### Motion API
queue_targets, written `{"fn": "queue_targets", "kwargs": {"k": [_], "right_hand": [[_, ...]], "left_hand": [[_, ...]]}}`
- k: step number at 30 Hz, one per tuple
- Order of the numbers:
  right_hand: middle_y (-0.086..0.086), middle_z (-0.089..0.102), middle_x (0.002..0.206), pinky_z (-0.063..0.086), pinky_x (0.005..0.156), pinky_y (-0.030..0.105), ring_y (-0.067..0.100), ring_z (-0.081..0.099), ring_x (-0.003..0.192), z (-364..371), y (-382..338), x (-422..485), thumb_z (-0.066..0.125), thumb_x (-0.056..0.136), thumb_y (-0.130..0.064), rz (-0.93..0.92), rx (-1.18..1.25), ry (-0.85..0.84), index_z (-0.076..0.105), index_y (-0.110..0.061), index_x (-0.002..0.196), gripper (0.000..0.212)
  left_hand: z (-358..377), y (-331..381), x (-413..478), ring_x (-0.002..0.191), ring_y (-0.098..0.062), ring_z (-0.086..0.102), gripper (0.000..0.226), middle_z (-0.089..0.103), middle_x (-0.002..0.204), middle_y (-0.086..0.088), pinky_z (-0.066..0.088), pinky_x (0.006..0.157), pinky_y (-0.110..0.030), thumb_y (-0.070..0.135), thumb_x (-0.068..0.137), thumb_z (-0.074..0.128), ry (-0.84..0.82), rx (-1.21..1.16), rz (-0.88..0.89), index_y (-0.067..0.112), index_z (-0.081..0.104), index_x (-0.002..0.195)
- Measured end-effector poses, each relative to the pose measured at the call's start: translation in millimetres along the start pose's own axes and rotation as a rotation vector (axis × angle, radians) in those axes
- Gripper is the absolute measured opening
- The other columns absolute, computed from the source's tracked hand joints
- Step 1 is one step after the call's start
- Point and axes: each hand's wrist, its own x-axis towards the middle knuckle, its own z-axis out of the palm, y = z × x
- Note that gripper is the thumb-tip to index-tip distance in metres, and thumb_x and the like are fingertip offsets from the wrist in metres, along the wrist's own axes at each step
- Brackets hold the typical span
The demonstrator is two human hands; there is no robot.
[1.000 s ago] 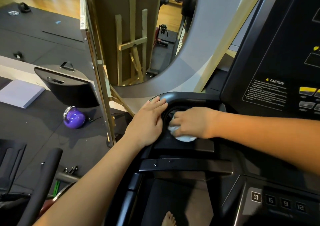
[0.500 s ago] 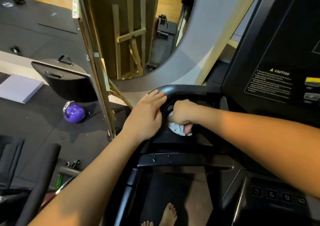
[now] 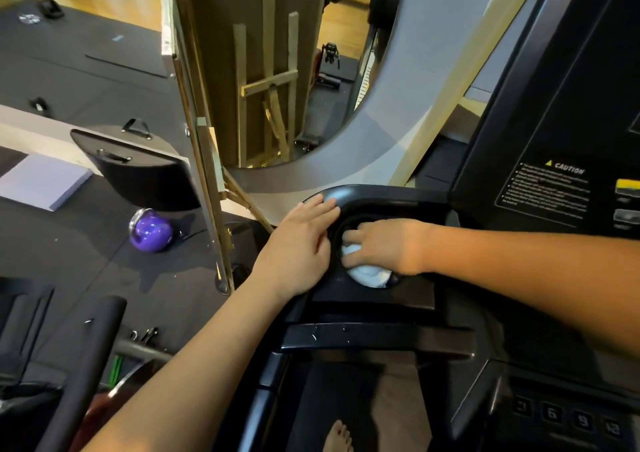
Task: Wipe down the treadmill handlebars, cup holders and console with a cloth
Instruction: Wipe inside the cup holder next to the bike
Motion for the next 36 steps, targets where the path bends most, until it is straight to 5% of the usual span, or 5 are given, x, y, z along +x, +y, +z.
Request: {"fn": "queue_targets", "kwargs": {"k": [10,14,21,33,36], "right_hand": [[-0.011,0.061,0.111,0.044,0.088,0.028,0.015,0.053,0.105,-6.8,-7.6,-19.1,0.062,0.072,-0.004,0.32,0.691,0.065,0.065,-0.031,0.108,0.046],[0.0,0.057,0.115,0.036,0.076,0.029,0.025,0.053,0.103,-28.6,-36.0,-50.6,0.06,0.078,0.0,0.274,0.389,0.032,0.065,-0.023,0.109,0.038],[0.012,0.045,0.121,0.038,0.069,0.037,0.029,0.042,0.089,-25.5,-58.4,-101.5,0.047,0.089,-0.002,0.736,0.152,0.038,0.052,-0.015,0.118,0.032],[-0.006,0.046,0.141,0.043,0.098,0.027,0.022,0.047,0.127,-7.5,-42.2,-108.1,0.06,0.083,-0.004,0.527,0.495,0.061,0.036,-0.04,0.143,0.074],[-0.02,0.052,0.119,0.04,0.074,0.003,0.005,0.053,0.109,-16.9,-33.9,-116.5,0.061,0.084,-0.006,0.421,0.678,-0.012,0.046,-0.046,0.135,0.067]], "left_hand": [[-0.4,-3.5,0.5,0.14,-0.017,0.035,0.048,0.055,0.142,-0.005,0.016,0.12,-0.031,-0.004,0.087,0.047,0.0,-0.005,-0.01,0.005,0.06,0.132],[4.2,-7.6,2.0,0.143,-0.021,0.035,0.05,0.05,0.146,-0.004,0.011,0.118,-0.02,-0.002,0.087,0.048,0.0,0.036,-0.031,0.006,0.057,0.135],[2.1,-1.7,0.1,0.144,-0.018,0.032,0.049,0.047,0.148,-0.001,0.01,0.118,-0.024,0.0,0.092,0.048,0.011,0.056,-0.033,0.01,0.054,0.139],[5.2,-7.0,0.1,0.145,-0.015,0.031,0.048,0.045,0.149,-0.001,0.019,0.122,-0.039,0.002,0.093,0.047,-0.018,0.069,-0.048,0.011,0.053,0.14],[5.0,-6.2,0.7,0.144,-0.017,0.034,0.047,0.048,0.147,-0.003,0.021,0.122,-0.039,0.002,0.092,0.047,-0.008,0.067,-0.058,0.01,0.055,0.138]]}}
